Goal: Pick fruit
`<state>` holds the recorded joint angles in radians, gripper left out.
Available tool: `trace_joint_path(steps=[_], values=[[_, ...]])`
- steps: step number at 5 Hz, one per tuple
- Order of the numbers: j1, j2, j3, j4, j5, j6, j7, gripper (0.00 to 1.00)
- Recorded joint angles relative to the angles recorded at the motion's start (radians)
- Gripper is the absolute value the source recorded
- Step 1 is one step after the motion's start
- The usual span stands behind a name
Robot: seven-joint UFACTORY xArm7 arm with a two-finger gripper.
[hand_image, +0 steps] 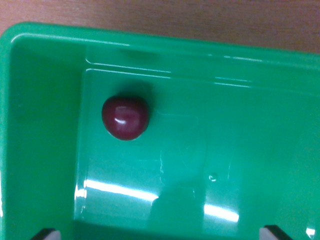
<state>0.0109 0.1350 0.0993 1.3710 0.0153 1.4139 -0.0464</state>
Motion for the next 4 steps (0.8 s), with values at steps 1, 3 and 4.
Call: trace_joint_path(steps=[1, 3, 4], values=[[0.0, 0.0, 0.0, 0.0, 0.0, 0.0, 0.0, 0.0], [0.0022, 0.011, 0.002, -0.021, -0.0001, -0.041, -0.011, 0.0], [0.0046, 0.023, 0.004, -0.042, -0.0002, -0.084, -0.023, 0.0]])
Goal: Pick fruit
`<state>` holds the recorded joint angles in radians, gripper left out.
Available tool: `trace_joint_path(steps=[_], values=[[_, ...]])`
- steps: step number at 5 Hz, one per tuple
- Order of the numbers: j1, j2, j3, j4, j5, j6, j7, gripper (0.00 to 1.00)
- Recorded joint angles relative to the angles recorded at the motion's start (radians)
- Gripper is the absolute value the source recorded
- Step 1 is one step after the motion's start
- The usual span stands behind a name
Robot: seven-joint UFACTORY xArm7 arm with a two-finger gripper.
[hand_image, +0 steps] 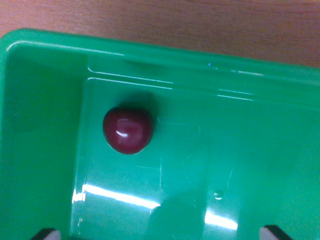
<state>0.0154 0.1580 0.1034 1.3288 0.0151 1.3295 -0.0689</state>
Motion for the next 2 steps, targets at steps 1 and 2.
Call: trace_joint_path(steps=[1, 2], values=[[0.0, 0.0, 0.0, 0.0, 0.0, 0.0, 0.0, 0.0], [0.0024, 0.012, 0.002, -0.022, -0.0001, -0.045, -0.012, 0.0]])
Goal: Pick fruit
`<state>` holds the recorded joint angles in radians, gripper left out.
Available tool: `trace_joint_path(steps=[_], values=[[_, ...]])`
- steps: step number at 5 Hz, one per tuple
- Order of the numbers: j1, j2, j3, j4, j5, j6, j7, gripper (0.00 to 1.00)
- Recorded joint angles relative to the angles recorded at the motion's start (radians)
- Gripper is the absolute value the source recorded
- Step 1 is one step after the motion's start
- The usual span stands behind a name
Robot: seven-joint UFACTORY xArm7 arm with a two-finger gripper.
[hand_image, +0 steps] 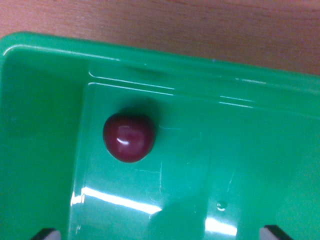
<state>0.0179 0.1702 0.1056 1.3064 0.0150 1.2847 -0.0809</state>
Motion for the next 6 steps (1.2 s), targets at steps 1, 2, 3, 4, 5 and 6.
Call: trace_joint_path(steps=[1, 2, 3, 4, 5, 6], values=[[0.0, 0.0, 0.0, 0.0, 0.0, 0.0, 0.0, 0.0], [0.0024, 0.012, 0.002, -0.022, -0.0001, -0.045, -0.012, 0.0], [0.0024, 0.012, 0.002, -0.022, -0.0001, -0.045, -0.012, 0.0], [0.005, 0.025, 0.004, -0.046, -0.0002, -0.092, -0.024, 0.0], [0.005, 0.025, 0.004, -0.046, -0.0002, -0.092, -0.024, 0.0], [0.0075, 0.038, 0.007, -0.069, -0.0003, -0.139, -0.037, 0.0]])
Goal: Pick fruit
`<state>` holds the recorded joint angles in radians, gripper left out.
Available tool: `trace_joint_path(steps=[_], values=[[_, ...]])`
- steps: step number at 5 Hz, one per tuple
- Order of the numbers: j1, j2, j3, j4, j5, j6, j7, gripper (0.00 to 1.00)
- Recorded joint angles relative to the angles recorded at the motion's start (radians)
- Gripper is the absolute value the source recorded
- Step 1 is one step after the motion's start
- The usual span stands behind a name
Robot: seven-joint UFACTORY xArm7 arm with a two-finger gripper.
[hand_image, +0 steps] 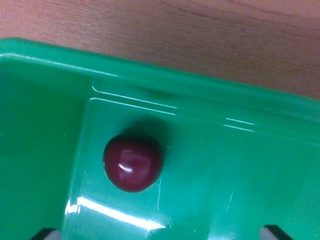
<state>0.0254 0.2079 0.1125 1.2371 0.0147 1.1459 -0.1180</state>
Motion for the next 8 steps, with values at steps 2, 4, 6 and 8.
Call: trace_joint_path(steps=[2, 4, 6, 8], values=[[0.0025, 0.012, 0.002, -0.023, -0.0001, -0.046, -0.012, 0.0], [0.005, 0.025, 0.005, -0.047, -0.0002, -0.093, -0.025, 0.0], [0.0077, 0.038, 0.007, -0.071, -0.0004, -0.141, -0.038, 0.0], [0.0101, 0.051, 0.009, -0.093, -0.0005, -0.186, -0.05, 0.0]])
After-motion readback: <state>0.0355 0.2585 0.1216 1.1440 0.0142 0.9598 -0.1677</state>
